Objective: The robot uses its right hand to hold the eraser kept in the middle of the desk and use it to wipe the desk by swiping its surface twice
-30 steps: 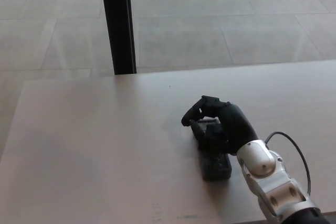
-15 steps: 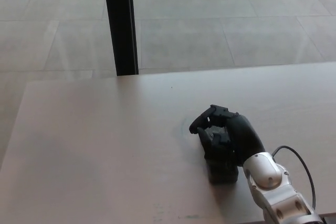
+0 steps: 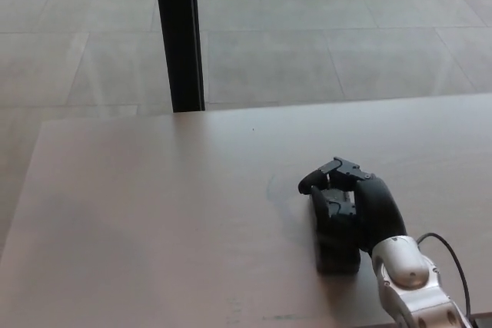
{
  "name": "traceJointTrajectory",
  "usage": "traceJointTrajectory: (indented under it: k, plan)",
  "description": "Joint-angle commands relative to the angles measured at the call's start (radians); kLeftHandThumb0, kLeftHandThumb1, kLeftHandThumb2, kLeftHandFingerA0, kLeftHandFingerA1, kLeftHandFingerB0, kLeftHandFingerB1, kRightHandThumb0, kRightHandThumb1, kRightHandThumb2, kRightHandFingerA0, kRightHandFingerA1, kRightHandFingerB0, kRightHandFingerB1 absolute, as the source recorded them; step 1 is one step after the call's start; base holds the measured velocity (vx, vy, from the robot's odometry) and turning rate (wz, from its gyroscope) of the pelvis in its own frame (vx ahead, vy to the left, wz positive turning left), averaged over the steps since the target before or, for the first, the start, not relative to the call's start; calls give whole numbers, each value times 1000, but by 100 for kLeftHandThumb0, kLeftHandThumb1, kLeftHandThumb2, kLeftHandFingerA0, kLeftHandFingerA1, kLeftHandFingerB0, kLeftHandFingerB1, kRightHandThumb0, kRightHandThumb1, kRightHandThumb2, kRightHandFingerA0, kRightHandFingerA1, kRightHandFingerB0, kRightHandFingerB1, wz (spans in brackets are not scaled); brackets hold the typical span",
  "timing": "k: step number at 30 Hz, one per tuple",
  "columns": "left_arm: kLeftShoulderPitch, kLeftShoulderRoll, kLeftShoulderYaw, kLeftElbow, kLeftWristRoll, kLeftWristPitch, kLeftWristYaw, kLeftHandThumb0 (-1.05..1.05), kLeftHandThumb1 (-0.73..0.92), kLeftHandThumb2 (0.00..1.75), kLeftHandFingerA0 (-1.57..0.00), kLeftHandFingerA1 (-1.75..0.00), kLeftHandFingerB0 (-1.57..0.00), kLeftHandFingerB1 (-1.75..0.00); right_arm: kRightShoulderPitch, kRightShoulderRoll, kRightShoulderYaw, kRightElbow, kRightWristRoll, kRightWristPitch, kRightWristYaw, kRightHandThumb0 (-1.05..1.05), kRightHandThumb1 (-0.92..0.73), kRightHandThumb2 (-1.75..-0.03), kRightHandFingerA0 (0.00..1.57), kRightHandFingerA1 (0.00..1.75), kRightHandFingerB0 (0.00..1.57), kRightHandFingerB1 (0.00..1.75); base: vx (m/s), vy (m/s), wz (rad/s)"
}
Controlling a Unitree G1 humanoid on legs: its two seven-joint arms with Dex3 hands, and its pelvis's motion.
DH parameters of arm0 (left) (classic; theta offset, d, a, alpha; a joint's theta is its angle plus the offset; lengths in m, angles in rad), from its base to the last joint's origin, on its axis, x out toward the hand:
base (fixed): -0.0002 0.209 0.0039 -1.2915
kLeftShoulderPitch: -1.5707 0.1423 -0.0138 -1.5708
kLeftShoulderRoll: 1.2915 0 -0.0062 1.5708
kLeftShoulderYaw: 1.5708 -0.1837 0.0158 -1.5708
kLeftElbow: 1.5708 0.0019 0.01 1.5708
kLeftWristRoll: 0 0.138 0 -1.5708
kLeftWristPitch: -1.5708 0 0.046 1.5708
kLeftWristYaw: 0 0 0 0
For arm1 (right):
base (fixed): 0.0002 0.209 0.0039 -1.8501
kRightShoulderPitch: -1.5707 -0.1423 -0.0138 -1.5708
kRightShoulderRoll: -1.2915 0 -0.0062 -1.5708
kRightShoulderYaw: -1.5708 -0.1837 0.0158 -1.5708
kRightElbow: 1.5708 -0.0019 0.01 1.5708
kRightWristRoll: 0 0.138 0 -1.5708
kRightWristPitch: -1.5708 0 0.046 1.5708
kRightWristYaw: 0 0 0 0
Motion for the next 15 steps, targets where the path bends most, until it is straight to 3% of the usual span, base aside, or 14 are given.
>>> traceJointTrajectory:
  k: [1,2,3,5,6,7,8,11,12,13,14,15]
  plan:
    - [4,14,2,-3,-12,-3,-9,-47,53,95,-75,-81,-55,-69,74,-77,-67,44,58,71,50,-38,-77,-82,105,175,70,168,0,0,0]
    - [3,15,0,-4,-10,0,-4,-47,52,95,-75,-81,-55,-69,69,-102,-89,62,69,55,61,-39,-73,-87,104,175,72,167,0,0,0]
    - [2,17,-1,3,-10,-4,-5,-42,71,61,-74,-73,-58,-62,73,-161,-115,48,61,70,52,-38,-76,-80,101,175,68,170,0,0,0]
    - [3,17,4,2,-16,-2,-4,-43,71,61,-74,-74,-59,-63,67,-230,-147,61,67,52,71,-36,-77,-74,99,175,63,174,0,0,0]
    - [0,19,9,12,-21,0,-3,-46,53,95,-76,-82,-56,-70,64,-270,-181,82,84,25,68,-46,-60,-101,122,142,94,126,0,0,0]
    - [-1,20,11,14,-23,2,-4,-46,53,95,-76,-82,-56,-70,63,-288,-199,97,96,0,79,-46,-60,-101,122,142,94,126,0,0,0]
    - [-1,18,17,13,-29,-4,-6,-44,68,60,-76,-78,-61,-65,57,-330,-210,119,95,-8,95,-34,-78,-74,97,175,57,175,0,0,0]
    - [-4,19,15,14,-27,1,-5,-43,68,60,-78,-78,-62,-65,43,-378,-249,147,111,-5,84,-33,-77,-73,100,175,59,165,0,0,0]
    - [-4,19,12,15,-24,0,-4,-46,51,94,-77,-82,-57,-70,46,-407,-266,156,114,-10,86,-30,-76,-79,96,175,60,163,0,0,0]
    - [-2,18,10,14,-22,-3,-4,-43,68,60,-76,-76,-61,-64,49,-427,-270,164,107,-19,81,-28,-73,-83,94,175,62,162,0,0,0]
    - [-1,18,10,12,-23,-1,-6,-45,52,94,-76,-81,-54,-69,50,-457,-281,179,100,-13,61,-25,-72,-89,91,175,70,139,0,0,0]
    - [-4,18,12,13,-27,5,-6,-45,52,94,-76,-81,-54,-69,43,-474,-299,193,106,14,41,-25,-72,-89,91,175,70,139,0,0,0]
